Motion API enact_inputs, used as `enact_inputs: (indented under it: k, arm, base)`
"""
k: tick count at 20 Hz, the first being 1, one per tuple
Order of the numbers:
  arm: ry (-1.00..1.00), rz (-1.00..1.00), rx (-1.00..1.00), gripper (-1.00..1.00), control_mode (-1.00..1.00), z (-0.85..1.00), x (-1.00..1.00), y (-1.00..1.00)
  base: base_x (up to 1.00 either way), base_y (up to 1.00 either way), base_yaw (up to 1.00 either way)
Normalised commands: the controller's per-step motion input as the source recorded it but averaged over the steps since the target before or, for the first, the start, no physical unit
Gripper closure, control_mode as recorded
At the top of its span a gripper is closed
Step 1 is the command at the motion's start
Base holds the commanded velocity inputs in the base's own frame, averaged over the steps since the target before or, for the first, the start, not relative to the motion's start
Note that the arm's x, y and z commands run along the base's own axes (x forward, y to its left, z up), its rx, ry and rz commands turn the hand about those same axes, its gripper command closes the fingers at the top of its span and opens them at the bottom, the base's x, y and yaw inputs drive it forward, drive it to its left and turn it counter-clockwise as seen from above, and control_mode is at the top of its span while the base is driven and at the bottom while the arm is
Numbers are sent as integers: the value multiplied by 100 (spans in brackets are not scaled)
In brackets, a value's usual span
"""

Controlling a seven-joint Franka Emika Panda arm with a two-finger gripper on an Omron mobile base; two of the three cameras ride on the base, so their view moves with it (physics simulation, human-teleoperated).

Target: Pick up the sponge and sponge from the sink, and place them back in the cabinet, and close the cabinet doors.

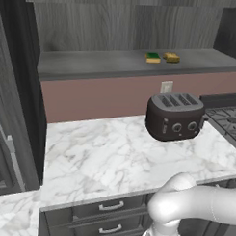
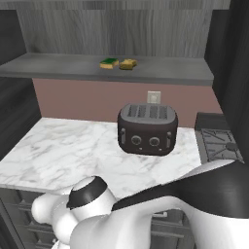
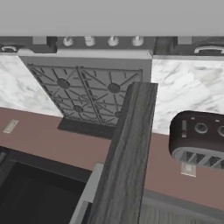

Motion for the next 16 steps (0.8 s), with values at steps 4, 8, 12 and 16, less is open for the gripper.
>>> enact_inputs:
  k: [4,8,12,16]
  arm:
    - [-10,2,0,-100,-100,1,0,0]
    - [-10,4,0,-100,-100,4,0,0]
    - [-4,5,1,-100,-100,9,0,0]
    - [0,6,2,-100,-100,13,0,0]
  base:
    - [0,0,0]
    - [0,0,0]
    - [0,0,0]
    - [0,0,0]
